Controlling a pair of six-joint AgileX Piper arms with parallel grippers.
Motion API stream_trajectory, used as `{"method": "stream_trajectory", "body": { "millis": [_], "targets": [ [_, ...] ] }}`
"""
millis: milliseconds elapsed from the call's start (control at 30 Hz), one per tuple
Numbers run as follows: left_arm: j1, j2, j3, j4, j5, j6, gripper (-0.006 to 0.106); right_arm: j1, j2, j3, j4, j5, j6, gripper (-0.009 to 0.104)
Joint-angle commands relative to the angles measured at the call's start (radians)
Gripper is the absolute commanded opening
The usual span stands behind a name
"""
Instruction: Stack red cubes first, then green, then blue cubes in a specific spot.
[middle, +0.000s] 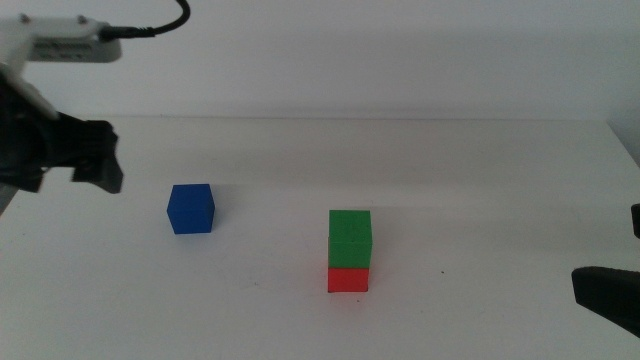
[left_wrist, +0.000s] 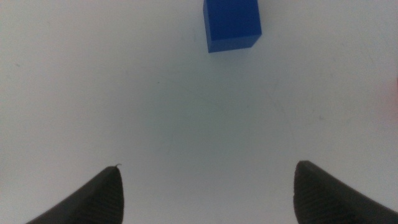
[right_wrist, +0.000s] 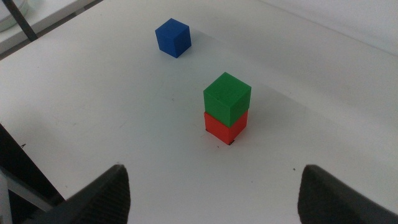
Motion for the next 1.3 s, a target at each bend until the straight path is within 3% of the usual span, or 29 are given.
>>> {"method": "stream_trajectory", "body": {
  "millis": [0,500,1267],
  "targets": [
    [0.000,0.062,-0.017,-0.030,-0.049,-0.057,0.094,-0.009,-0.005,0.004,-0.006,-0.010,-0.001,0.092],
    [-0.068,0.547,-0.353,-0.047,-0.046,-0.042,0.094,-0.009,-0.005,0.004,-0.006,-0.010,-0.001,0.092],
    [-0.068,0.779,-0.362,-0.073,-0.193,-0.035,0.091,-0.009,-0.005,0.004,-0.006,-0.010,-0.001,0.092]
  ]
}}
